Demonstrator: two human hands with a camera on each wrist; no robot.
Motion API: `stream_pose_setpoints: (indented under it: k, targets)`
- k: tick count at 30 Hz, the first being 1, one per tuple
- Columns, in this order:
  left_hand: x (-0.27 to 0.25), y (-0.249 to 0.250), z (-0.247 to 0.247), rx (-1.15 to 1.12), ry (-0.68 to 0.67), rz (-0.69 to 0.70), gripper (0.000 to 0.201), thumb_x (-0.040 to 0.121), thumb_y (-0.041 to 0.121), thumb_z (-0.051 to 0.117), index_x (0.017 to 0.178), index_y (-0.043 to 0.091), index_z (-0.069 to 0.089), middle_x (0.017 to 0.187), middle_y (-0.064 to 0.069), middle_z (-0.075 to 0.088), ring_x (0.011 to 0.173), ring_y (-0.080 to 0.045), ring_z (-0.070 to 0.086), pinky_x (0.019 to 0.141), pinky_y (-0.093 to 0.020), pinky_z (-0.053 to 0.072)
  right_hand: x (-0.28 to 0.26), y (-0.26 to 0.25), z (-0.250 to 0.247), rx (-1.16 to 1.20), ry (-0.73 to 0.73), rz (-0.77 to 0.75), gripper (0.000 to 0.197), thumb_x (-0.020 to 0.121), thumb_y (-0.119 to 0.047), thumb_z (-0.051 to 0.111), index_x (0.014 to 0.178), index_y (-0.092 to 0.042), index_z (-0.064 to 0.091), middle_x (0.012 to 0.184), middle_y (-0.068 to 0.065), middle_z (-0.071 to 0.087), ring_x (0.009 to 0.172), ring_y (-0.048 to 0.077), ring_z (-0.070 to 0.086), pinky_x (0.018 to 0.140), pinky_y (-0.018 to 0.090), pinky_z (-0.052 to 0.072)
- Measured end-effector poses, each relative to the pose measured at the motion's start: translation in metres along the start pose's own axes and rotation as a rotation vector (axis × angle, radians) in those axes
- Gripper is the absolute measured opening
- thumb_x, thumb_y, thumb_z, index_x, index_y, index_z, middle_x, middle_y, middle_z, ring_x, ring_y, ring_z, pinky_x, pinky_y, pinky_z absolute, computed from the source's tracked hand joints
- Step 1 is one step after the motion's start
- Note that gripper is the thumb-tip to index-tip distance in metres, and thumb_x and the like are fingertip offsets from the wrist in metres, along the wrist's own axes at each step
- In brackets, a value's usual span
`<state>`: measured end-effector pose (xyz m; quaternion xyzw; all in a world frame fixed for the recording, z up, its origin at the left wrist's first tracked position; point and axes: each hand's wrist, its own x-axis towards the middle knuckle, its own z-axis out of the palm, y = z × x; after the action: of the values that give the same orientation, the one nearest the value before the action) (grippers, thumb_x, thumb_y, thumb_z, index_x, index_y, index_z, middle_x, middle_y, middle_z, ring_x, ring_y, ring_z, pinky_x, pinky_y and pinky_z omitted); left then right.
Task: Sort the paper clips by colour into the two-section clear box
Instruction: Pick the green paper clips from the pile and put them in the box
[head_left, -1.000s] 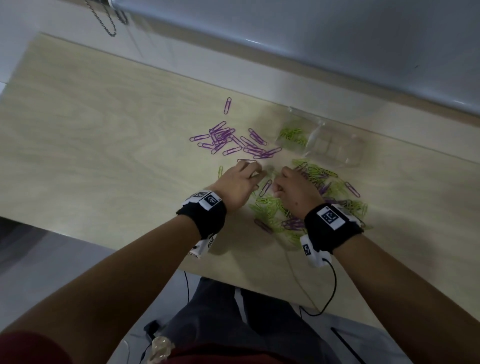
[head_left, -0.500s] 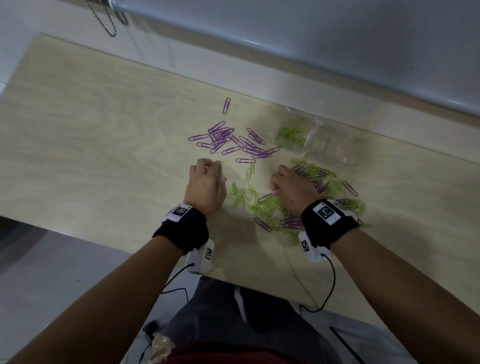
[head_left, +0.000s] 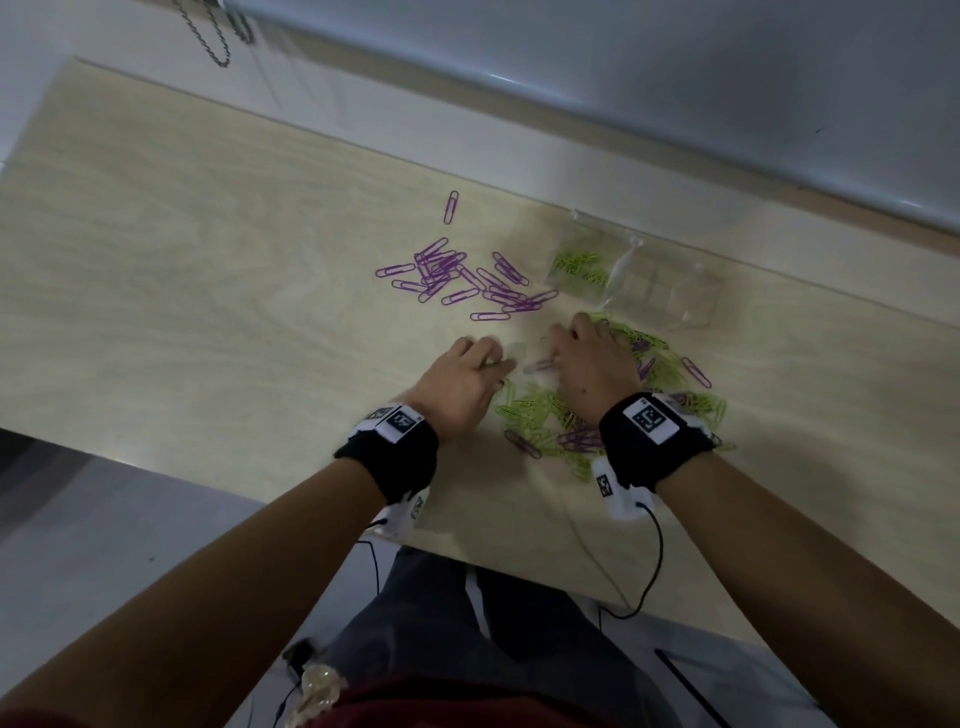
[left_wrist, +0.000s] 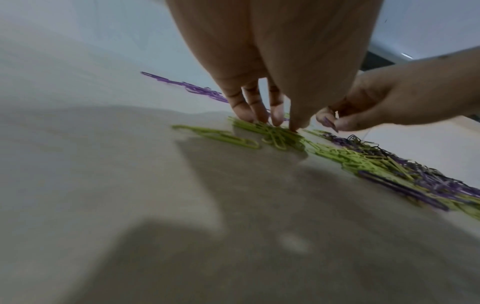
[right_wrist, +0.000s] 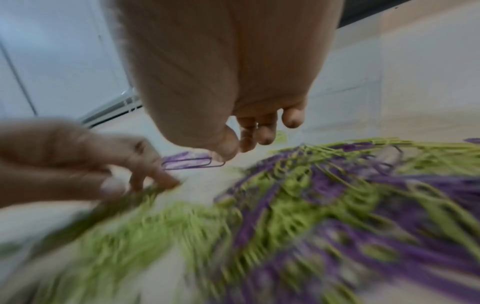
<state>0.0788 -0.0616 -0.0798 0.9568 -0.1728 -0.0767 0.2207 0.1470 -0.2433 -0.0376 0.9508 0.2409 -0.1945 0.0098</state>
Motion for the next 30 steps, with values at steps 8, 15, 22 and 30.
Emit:
stream_pose_setpoints:
  k: [8,15,22,30]
  targets:
    - [-0.041,0.001,-0.023,-0.072,0.026,-0.548,0.091,0.058,0.063,0.073,0.127,0.016,0.037,0.125,-0.015,0.037,0.109,-0.033,0.038,0.088,-0.045,0.044,0.033,-0.007,-0.023,0.312,-0.021,0.042,0.040,0.077,0.007,0.049,0.113,-0.009,0.051,0.121,0.011,0.045,0.108,0.028,0.046,0.085,0.038,0.044]
    - [-0.028,0.023,-0.005,-0.275,-0.004,-0.519,0.083,0.055,0.043,0.082,0.122,0.012,0.046,0.121,-0.009,0.035,0.105,-0.029,0.039,0.092,-0.038,0.041,0.009,0.005,-0.009,0.238,-0.238,-0.213,0.057,0.074,-0.016,0.070,0.126,-0.011,0.047,0.118,0.004,0.038,0.111,0.023,0.039,0.092,0.035,0.041]
    - [-0.013,0.023,-0.007,-0.215,-0.112,-0.335,0.074,0.063,0.025,0.080,0.129,0.009,0.050,0.121,-0.012,0.041,0.108,-0.030,0.042,0.087,-0.044,0.047,-0.009,-0.008,0.003,0.108,-0.211,-0.455,0.050,0.076,-0.021,0.075,0.120,-0.010,0.052,0.118,0.006,0.044,0.106,0.021,0.044,0.085,0.035,0.044]
    - [0.005,0.031,-0.010,-0.146,-0.159,-0.199,0.036,0.079,0.016,0.067,0.113,0.004,0.062,0.114,-0.014,0.054,0.101,-0.033,0.057,0.080,-0.034,0.046,-0.011,-0.003,0.008,0.098,-0.183,-0.418,0.021,0.087,-0.007,0.053,0.105,0.001,0.059,0.105,0.018,0.052,0.091,0.032,0.052,0.074,0.038,0.040]
